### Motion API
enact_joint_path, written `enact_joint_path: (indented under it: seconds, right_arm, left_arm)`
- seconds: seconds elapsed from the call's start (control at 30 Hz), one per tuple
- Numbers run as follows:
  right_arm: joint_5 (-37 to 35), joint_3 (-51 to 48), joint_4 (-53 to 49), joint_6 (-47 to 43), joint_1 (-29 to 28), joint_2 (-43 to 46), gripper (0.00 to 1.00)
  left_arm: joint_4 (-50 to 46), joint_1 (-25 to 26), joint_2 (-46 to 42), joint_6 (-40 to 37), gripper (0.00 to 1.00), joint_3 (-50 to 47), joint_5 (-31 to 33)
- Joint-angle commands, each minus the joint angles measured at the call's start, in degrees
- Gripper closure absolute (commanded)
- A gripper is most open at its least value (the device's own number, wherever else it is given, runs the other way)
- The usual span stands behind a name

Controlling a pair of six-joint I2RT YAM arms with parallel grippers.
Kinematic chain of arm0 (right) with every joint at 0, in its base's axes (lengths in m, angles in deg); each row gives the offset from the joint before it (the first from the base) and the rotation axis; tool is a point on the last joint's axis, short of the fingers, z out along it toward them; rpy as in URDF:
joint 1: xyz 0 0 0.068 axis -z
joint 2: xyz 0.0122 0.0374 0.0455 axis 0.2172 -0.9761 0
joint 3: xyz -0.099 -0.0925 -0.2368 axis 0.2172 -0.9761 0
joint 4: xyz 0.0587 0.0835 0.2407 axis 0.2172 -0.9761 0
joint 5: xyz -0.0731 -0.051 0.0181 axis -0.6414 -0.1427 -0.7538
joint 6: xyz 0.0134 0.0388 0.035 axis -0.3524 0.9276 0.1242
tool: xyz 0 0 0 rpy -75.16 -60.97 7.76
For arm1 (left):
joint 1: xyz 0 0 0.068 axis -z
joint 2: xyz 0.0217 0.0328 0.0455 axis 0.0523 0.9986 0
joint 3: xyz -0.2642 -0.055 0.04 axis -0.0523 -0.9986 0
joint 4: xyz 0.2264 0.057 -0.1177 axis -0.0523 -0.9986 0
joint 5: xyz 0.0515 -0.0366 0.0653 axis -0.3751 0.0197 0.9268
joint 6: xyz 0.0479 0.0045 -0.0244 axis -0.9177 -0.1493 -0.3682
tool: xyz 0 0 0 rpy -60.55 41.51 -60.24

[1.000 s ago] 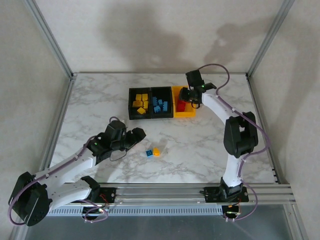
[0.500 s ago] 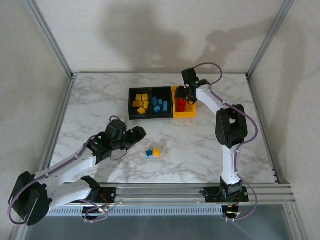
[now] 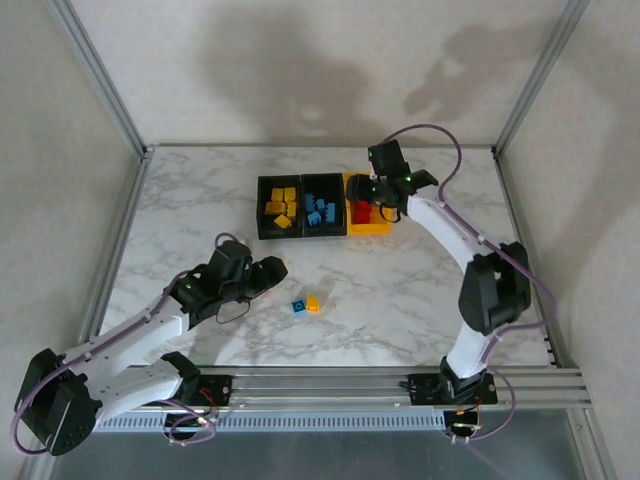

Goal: Sort the legos into containers by color
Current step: Place the lego in the container, then pick up the lego from the bottom-center of the table.

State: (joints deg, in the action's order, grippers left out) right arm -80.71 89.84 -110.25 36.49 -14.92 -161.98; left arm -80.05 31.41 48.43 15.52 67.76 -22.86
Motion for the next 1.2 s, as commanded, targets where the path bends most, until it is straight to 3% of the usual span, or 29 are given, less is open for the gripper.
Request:
enact_joint_path:
  seconds: [0.0,0.33,0.67,1.17]
  right_arm:
    - [1.91,-6.20,0.41,-0.48,-3.38,4.78,0.33]
    - [4.85,-20.77,2.11,1.87,-15.08,12.63,0.30]
    - [7.02,-28.05,7.52,5.66,-27.25,9.84,0.24]
    - [6.09,-24.72,8.89,9.08,-30.03,-2.21,0.32]
  left_arm:
    - [-6.99,0.13,-2.98,-1.53,0.29,0.90,2.86]
    - [-12.12,0.04,-11.10,0.98,0.29,-3.44,3.64]
    - [-14.86,0.12,-16.84,4.51,0.30,-7.31,3.15]
    - [-13.62,0.13,-18.05,5.09,0.30,-9.74,2.78]
